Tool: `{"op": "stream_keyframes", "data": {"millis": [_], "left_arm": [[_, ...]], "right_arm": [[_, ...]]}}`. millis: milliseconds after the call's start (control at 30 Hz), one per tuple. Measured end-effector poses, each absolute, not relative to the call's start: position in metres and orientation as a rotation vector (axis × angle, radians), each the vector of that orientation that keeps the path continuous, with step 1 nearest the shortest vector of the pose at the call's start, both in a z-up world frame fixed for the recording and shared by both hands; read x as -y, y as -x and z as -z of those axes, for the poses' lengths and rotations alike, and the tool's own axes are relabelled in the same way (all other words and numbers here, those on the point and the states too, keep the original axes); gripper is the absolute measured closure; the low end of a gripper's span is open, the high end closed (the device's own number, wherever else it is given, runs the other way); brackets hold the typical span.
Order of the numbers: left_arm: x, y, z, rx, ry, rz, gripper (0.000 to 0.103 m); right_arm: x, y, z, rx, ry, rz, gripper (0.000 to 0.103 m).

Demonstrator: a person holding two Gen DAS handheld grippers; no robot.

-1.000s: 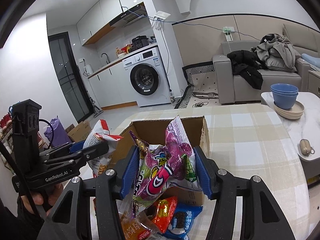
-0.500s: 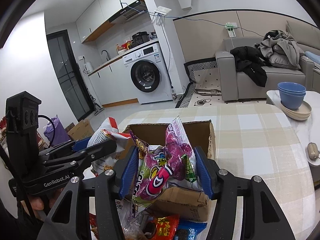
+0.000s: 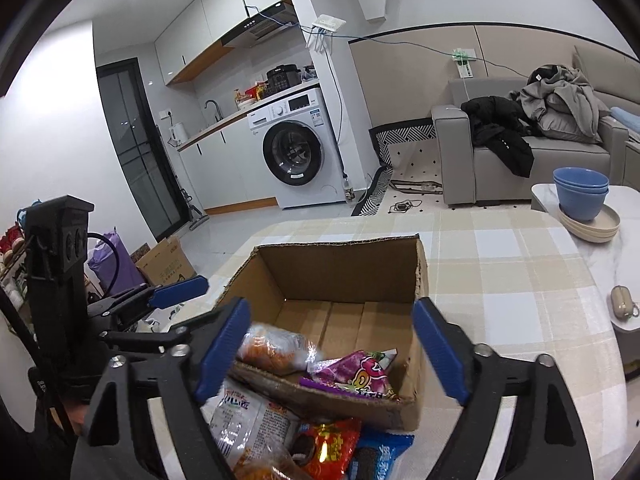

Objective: Organize snacks
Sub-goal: 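Open the left gripper to drop the white chip bag into the box while the right drops the purple bag, then move both grippers back toward the remaining snack pile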

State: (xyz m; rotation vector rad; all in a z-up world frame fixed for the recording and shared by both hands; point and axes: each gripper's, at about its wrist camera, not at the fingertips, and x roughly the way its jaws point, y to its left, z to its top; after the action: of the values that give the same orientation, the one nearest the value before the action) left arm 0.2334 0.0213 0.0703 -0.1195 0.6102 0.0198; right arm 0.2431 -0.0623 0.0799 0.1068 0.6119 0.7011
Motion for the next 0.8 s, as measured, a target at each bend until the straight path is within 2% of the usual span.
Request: {"op": "stream_keyframes", "data": {"millis": [33, 100, 133, 800], "left_arm": [[-0.021, -0.23, -0.07, -0.606, 0.115, -0.023, 0.019], [-0.02, -0.222, -0.07, -0.612, 0.105, -0.029, 0.011], [-0.019, -0.218, -0.07, -0.617, 0.102, -0.035, 0.0], [-0.013, -0.113, -0.038, -0.626, 0.112, -0.035, 0.001]], "right_arm": [[0.065, -0.241, -0.08, -0.613, -0.105, -0.694, 0.005], [0.074, -0.237, -0.082, -0.611, -0.11, -0.677, 0.002], [0.078, -0.234, -0.082, -0.612, -0.114, -0.669, 0.001], [0.127, -0.163, -0.05, -0.672, -0.13, -0.597, 0.0]]}}
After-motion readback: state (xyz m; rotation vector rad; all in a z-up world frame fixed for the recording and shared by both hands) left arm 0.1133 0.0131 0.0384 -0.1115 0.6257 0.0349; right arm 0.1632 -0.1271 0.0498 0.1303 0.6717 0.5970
